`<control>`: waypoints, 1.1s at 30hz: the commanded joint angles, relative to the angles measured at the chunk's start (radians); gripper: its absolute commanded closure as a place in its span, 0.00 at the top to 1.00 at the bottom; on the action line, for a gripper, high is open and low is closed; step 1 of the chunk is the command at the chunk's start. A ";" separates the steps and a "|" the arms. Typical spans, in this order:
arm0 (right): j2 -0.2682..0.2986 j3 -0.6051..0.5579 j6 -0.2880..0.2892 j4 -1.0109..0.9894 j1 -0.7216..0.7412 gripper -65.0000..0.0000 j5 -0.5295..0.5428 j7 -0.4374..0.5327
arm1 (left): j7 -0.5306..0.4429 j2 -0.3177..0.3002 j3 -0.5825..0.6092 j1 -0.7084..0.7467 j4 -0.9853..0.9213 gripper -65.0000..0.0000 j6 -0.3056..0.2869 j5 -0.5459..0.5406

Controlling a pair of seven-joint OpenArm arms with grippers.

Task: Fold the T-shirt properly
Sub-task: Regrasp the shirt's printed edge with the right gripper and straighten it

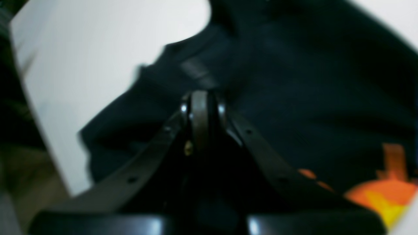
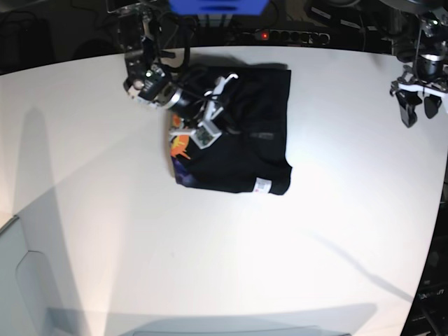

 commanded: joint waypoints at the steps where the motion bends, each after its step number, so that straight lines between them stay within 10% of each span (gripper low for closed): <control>1: -0.007 -0.006 0.011 0.015 0.006 0.04 0.020 0.023 | -0.026 -0.013 -0.008 0.006 0.016 0.59 0.001 -0.012; 11: -0.013 -0.027 0.011 -0.037 0.004 0.04 0.020 0.024 | -0.026 -0.007 -0.007 0.005 0.016 0.59 0.001 -0.012; 24: 0.000 -0.358 0.011 -0.028 0.038 0.04 0.021 0.029 | -0.026 -0.006 -0.007 0.006 0.016 0.59 0.001 -0.012; 33: 0.062 -0.171 0.011 0.091 -0.008 0.04 0.026 0.027 | -0.026 -0.004 -0.008 0.008 0.016 0.59 0.001 -0.013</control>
